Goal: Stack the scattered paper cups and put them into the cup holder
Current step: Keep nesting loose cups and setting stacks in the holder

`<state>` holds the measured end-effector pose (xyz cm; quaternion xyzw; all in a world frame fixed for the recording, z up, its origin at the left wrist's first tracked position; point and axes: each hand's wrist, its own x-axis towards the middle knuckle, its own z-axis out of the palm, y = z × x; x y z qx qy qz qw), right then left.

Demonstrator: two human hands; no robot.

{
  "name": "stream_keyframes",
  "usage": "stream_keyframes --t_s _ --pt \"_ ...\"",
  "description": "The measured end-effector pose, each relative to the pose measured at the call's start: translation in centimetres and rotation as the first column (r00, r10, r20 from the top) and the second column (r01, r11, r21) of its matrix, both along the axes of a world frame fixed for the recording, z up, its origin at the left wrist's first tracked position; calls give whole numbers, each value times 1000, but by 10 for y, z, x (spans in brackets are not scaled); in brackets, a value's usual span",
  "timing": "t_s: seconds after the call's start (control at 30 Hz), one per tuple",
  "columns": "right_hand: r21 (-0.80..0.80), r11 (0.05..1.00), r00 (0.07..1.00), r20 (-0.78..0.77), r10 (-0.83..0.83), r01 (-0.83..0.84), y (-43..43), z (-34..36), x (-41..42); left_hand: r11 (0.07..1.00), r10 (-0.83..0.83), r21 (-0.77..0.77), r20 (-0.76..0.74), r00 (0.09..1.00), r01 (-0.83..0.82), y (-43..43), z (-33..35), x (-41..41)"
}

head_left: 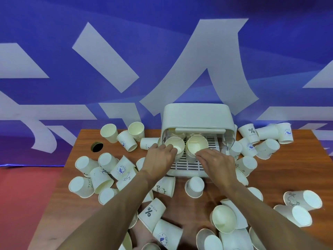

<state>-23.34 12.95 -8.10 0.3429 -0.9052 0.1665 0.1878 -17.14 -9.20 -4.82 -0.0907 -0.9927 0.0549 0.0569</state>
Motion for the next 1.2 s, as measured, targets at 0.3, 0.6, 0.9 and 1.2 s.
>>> stream_keyframes --t_s 0.3,0.6,0.9,1.2 --pt "183 981 969 222 -104 64 -18 9 -6 998 31 55 90 995 -36 -4 -19 -12" --pt "300 950 922 340 -186 81 -21 -11 -20 986 24 166 47 999 -32 -3 -29 -14" --pt "277 958 913 366 -179 77 -21 4 -20 973 83 215 28 996 -87 -3 -22 -2" --pt "288 956 931 332 -154 55 22 63 3 952 177 247 35 984 -180 4 33 38"
